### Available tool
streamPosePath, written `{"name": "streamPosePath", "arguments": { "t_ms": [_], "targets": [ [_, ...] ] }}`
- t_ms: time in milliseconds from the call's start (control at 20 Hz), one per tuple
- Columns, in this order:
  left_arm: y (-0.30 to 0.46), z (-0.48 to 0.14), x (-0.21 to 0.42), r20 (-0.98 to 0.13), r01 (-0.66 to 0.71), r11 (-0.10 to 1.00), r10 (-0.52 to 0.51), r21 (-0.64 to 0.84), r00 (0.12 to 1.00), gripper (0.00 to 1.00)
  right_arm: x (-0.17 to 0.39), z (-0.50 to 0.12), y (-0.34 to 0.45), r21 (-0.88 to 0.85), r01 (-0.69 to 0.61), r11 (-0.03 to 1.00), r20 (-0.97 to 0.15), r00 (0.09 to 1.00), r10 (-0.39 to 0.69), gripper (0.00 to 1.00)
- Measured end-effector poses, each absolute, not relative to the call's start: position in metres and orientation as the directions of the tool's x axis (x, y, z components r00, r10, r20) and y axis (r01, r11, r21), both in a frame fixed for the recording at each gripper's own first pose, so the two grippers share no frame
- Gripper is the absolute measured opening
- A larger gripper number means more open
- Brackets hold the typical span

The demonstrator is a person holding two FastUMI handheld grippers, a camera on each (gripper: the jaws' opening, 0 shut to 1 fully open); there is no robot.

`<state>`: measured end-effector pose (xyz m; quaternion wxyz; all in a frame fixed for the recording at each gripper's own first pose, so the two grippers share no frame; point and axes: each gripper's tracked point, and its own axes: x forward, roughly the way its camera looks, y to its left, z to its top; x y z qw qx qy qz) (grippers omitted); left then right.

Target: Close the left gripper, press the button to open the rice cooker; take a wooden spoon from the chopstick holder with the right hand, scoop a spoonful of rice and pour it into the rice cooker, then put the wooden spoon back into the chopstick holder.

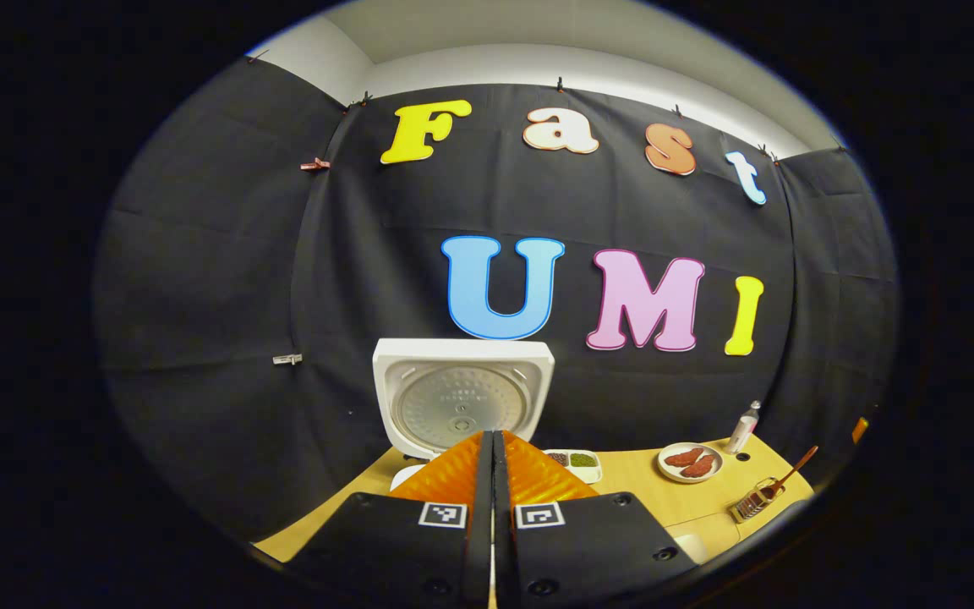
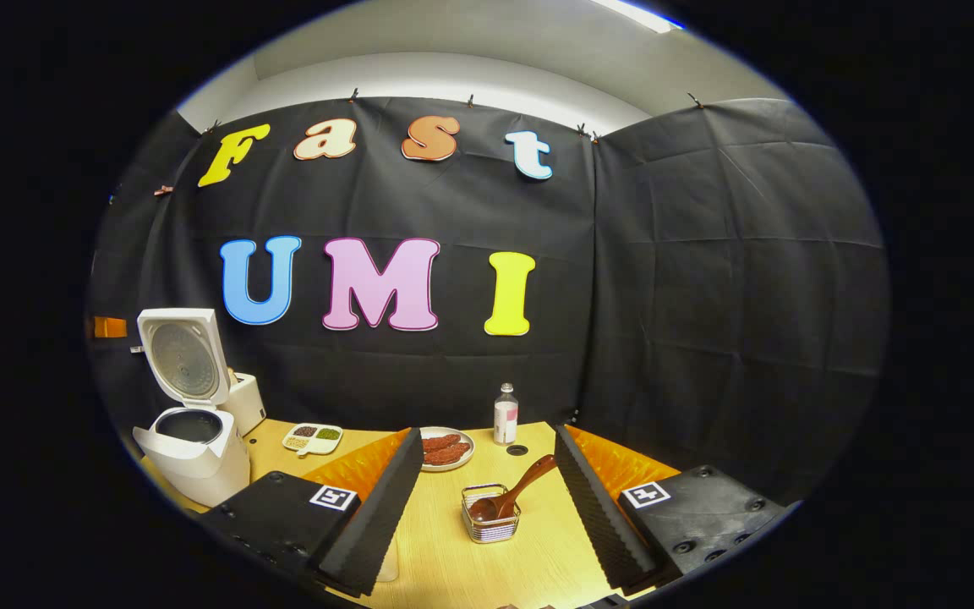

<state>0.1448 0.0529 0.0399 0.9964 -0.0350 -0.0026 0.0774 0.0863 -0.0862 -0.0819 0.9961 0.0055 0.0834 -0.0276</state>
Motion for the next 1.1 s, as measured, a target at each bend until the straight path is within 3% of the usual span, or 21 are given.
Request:
{"name": "streamPosePath", "arguments": {
  "t_ms": [200, 500, 600, 800, 850, 950, 1100],
  "targets": [
    [0.026, 0.011, 0.115, -0.066, -0.107, 0.988, 0.101, -0.108, 0.993, 0.08, 0.096, -0.092, -0.096, -0.002, 0.069, 0.998, -0.192, 0.979, -0.068, 0.98],
    [-0.008, -0.015, 0.09, -0.105, -0.06, 0.989, 0.045, -0.135, 0.993, 0.16, 0.113, -0.139, -0.107, 0.054, 0.106, 0.993, -0.342, 0.936, -0.081, 0.98],
    [-0.016, -0.021, 0.085, -0.112, -0.055, 0.987, 0.039, -0.148, 0.993, 0.28, 0.123, -0.15, -0.107, 0.049, 0.097, 0.994, -0.348, 0.935, -0.074, 0.98],
    [-0.038, -0.026, 0.079, -0.123, -0.023, 0.993, 0.008, -0.12, 0.992, 0.75, 0.142, -0.186, -0.11, 0.051, 0.083, 0.995, -0.414, 0.909, -0.055, 0.98],
    [-0.042, -0.03, 0.078, -0.138, -0.021, 0.993, 0.005, -0.114, 0.99, 0.93, 0.149, -0.193, -0.111, 0.063, 0.089, 0.994, -0.427, 0.903, -0.054, 0.98],
    [-0.048, -0.029, 0.076, -0.138, -0.035, 0.993, 0.019, -0.112, 0.99, 0.97, 0.162, -0.207, -0.114, 0.076, 0.103, 0.992, -0.448, 0.892, -0.059, 0.98],
    [-0.062, -0.035, 0.073, -0.163, -0.049, 0.993, 0.031, -0.111, 0.986, 0.95, 0.179, -0.236, -0.119, 0.095, 0.111, 0.989, -0.501, 0.864, -0.049, 0.98]
  ]
}}
